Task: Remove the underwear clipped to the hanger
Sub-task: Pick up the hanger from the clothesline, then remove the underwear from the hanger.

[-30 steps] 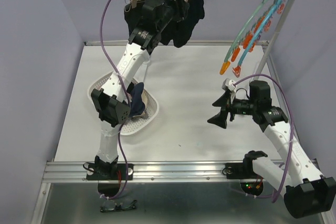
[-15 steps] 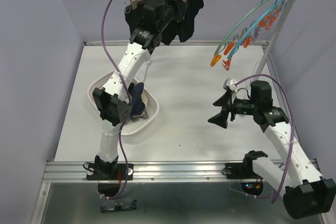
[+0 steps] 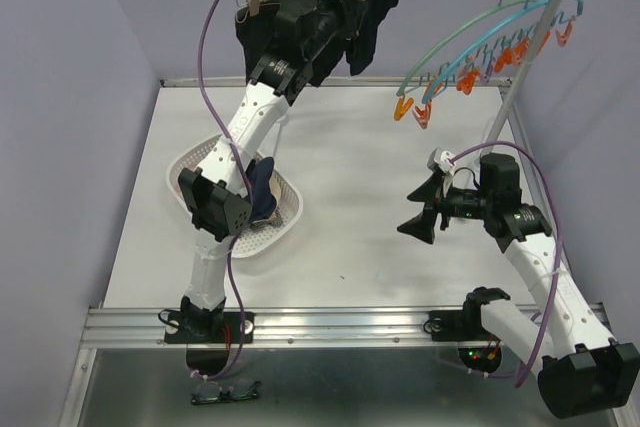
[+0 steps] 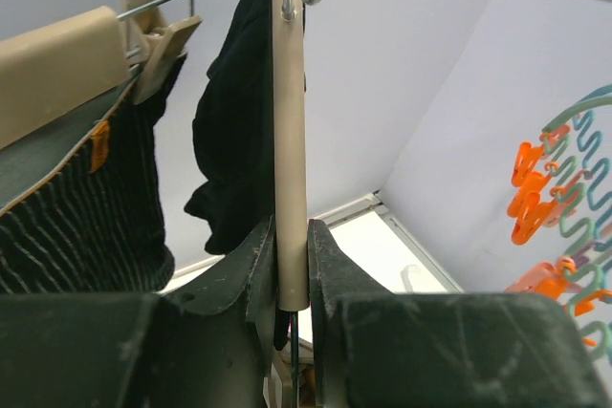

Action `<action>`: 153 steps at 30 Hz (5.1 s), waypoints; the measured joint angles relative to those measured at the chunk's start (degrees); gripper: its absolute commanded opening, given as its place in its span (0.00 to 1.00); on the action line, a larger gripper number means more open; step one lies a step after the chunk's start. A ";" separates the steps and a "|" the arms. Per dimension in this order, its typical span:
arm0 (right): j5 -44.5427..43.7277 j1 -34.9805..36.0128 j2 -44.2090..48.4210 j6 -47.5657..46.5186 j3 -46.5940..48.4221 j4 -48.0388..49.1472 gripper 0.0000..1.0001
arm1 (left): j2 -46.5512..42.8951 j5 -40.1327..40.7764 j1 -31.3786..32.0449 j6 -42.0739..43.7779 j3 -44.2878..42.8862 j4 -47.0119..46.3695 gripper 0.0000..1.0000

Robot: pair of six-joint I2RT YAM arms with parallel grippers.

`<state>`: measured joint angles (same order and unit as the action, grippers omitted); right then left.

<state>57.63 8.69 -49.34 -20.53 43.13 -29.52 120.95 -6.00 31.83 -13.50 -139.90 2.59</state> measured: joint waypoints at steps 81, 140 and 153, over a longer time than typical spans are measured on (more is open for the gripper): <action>3.32 -1.55 0.70 -29.18 18.12 -25.94 1.00 | -68.22 -21.00 1.88 15.80 89.61 8.52 0.00; 5.44 -1.60 -12.72 -49.09 22.51 -41.88 0.07 | -65.42 -15.39 22.12 36.15 92.30 13.27 0.00; 4.20 -1.60 -9.53 -43.58 22.95 -39.21 0.01 | -65.42 -15.47 22.16 36.17 92.30 12.07 0.00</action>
<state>61.82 7.09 -58.87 -64.12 66.08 -68.73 55.53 -21.47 54.00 22.68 -47.59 14.66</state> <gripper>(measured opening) 0.315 0.244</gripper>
